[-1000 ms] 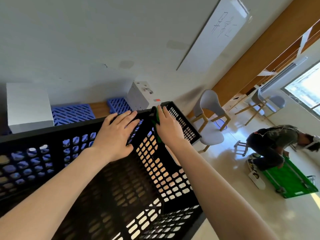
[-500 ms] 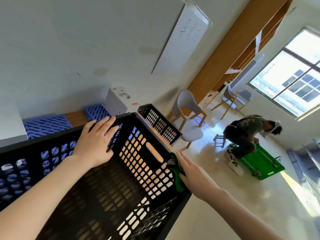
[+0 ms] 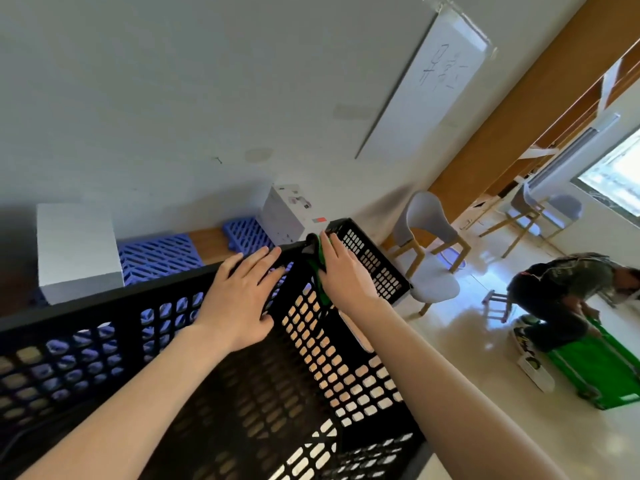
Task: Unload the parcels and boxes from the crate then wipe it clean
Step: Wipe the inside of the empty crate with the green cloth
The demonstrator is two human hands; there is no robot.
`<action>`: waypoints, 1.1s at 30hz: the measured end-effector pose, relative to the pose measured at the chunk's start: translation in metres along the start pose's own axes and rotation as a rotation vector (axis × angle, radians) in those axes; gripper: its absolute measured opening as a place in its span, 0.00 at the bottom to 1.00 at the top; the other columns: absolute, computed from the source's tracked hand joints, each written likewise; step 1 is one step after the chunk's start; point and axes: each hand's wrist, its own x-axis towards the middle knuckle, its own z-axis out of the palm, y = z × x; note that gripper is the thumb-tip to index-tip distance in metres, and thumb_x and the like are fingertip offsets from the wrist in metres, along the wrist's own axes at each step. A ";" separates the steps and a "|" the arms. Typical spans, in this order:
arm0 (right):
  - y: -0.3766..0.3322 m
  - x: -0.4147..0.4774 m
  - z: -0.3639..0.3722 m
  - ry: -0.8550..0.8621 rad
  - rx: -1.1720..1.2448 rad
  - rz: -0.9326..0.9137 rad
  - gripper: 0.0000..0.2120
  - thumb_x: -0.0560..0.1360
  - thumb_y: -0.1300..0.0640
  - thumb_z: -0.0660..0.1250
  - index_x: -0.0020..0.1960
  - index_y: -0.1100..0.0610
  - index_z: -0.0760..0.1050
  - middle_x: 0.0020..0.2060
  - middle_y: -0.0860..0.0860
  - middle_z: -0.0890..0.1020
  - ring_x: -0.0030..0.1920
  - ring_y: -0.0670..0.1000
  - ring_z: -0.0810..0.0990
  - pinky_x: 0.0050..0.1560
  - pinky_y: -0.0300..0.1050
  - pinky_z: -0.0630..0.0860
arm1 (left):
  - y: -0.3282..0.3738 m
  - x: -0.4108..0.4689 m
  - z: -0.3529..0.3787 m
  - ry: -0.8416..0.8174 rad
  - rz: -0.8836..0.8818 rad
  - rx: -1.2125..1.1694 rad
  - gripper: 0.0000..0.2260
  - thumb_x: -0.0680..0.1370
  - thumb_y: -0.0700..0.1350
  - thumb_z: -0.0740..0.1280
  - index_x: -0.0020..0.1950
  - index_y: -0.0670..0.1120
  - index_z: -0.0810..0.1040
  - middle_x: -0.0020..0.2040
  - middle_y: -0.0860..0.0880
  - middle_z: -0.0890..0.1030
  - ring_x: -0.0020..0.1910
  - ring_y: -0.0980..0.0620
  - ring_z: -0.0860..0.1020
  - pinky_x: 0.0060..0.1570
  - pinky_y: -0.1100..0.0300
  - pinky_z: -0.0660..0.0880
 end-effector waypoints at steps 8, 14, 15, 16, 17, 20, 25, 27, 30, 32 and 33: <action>0.065 -0.169 -0.017 -0.131 -0.068 0.046 0.35 0.80 0.51 0.59 0.79 0.51 0.43 0.77 0.49 0.53 0.73 0.52 0.62 0.72 0.43 0.60 | 0.003 -0.002 0.000 -0.013 0.011 0.045 0.37 0.66 0.58 0.72 0.73 0.49 0.71 0.79 0.47 0.59 0.78 0.47 0.58 0.72 0.49 0.48; 0.060 -0.218 -0.046 -0.141 -0.035 0.146 0.30 0.80 0.55 0.60 0.78 0.51 0.51 0.74 0.45 0.60 0.68 0.49 0.69 0.65 0.37 0.63 | -0.001 -0.004 -0.005 -0.072 0.034 0.010 0.36 0.70 0.61 0.68 0.77 0.52 0.65 0.81 0.48 0.51 0.79 0.49 0.49 0.74 0.49 0.45; 0.054 -0.217 -0.052 -0.130 -0.047 0.125 0.29 0.79 0.55 0.60 0.77 0.50 0.53 0.73 0.44 0.63 0.67 0.48 0.70 0.64 0.37 0.64 | -0.003 -0.002 -0.009 -0.093 0.046 -0.042 0.35 0.71 0.61 0.67 0.77 0.53 0.64 0.81 0.50 0.50 0.79 0.50 0.48 0.74 0.50 0.44; 0.047 -0.214 -0.057 -0.106 -0.048 0.095 0.28 0.79 0.55 0.61 0.76 0.49 0.55 0.71 0.44 0.65 0.66 0.48 0.71 0.63 0.38 0.66 | -0.006 0.002 -0.016 -0.117 0.055 -0.117 0.34 0.72 0.60 0.67 0.76 0.54 0.64 0.81 0.51 0.50 0.79 0.52 0.48 0.74 0.51 0.45; 0.039 -0.210 -0.061 -0.079 -0.032 0.062 0.28 0.78 0.55 0.62 0.75 0.48 0.57 0.70 0.43 0.66 0.65 0.47 0.72 0.63 0.38 0.67 | -0.010 0.004 -0.025 -0.150 0.057 -0.210 0.31 0.73 0.59 0.68 0.75 0.54 0.66 0.80 0.52 0.53 0.79 0.52 0.51 0.74 0.52 0.48; 0.005 -0.189 -0.066 -0.031 0.092 -0.068 0.30 0.77 0.56 0.65 0.75 0.45 0.59 0.72 0.39 0.64 0.68 0.44 0.69 0.67 0.34 0.62 | -0.032 -0.005 -0.054 -0.188 0.000 -0.465 0.25 0.75 0.52 0.70 0.71 0.54 0.71 0.77 0.54 0.63 0.74 0.54 0.63 0.69 0.61 0.58; -0.073 -0.138 -0.057 0.022 0.321 -0.335 0.35 0.75 0.55 0.68 0.75 0.40 0.54 0.73 0.36 0.58 0.67 0.39 0.64 0.64 0.27 0.58 | -0.085 -0.066 -0.087 -0.193 -0.069 -0.417 0.24 0.77 0.48 0.68 0.72 0.55 0.69 0.74 0.57 0.67 0.71 0.61 0.65 0.65 0.71 0.56; -0.104 -0.121 -0.052 0.047 0.418 -0.418 0.33 0.73 0.56 0.69 0.73 0.43 0.59 0.70 0.39 0.60 0.63 0.42 0.69 0.58 0.31 0.66 | -0.103 -0.098 -0.100 -0.190 -0.133 -0.394 0.25 0.77 0.48 0.68 0.73 0.57 0.68 0.72 0.61 0.68 0.67 0.67 0.65 0.62 0.77 0.57; -0.148 -0.099 -0.043 0.086 0.520 -0.535 0.27 0.72 0.56 0.71 0.68 0.49 0.66 0.65 0.43 0.63 0.57 0.42 0.71 0.52 0.32 0.69 | -0.123 -0.149 -0.122 -0.147 -0.282 -0.362 0.26 0.77 0.50 0.69 0.73 0.61 0.66 0.69 0.64 0.70 0.65 0.66 0.70 0.60 0.73 0.66; -0.173 -0.087 -0.037 0.084 0.596 -0.631 0.25 0.71 0.56 0.72 0.65 0.50 0.68 0.62 0.43 0.63 0.54 0.39 0.68 0.52 0.31 0.68 | -0.129 -0.182 -0.134 -0.099 -0.392 -0.328 0.26 0.78 0.52 0.68 0.74 0.63 0.64 0.68 0.66 0.69 0.65 0.67 0.70 0.59 0.76 0.65; -0.186 -0.082 -0.034 0.080 0.621 -0.687 0.24 0.71 0.55 0.71 0.64 0.49 0.68 0.61 0.43 0.64 0.53 0.39 0.69 0.52 0.32 0.68 | -0.130 -0.196 -0.139 -0.064 -0.444 -0.305 0.26 0.78 0.52 0.67 0.74 0.64 0.63 0.68 0.67 0.68 0.65 0.67 0.68 0.58 0.78 0.62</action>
